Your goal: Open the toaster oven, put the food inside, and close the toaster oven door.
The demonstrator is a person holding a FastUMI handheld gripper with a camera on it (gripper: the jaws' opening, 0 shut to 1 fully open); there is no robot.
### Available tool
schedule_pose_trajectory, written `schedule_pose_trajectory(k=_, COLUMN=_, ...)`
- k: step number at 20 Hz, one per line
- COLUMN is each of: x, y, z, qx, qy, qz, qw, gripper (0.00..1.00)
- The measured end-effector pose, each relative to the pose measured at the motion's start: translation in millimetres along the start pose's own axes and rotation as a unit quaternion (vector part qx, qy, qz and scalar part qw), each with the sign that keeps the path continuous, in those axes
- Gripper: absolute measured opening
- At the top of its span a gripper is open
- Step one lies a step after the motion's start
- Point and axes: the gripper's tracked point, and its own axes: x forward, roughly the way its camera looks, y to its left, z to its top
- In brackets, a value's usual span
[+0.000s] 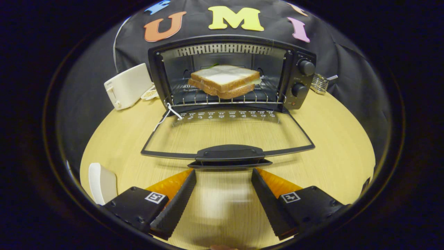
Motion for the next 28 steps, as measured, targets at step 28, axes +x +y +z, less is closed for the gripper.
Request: schedule_pose_trajectory(k=28, x=-31.3, y=13.6, z=152.4, qx=0.019, qy=-0.135, qz=0.034, qw=0.990, gripper=1.00)
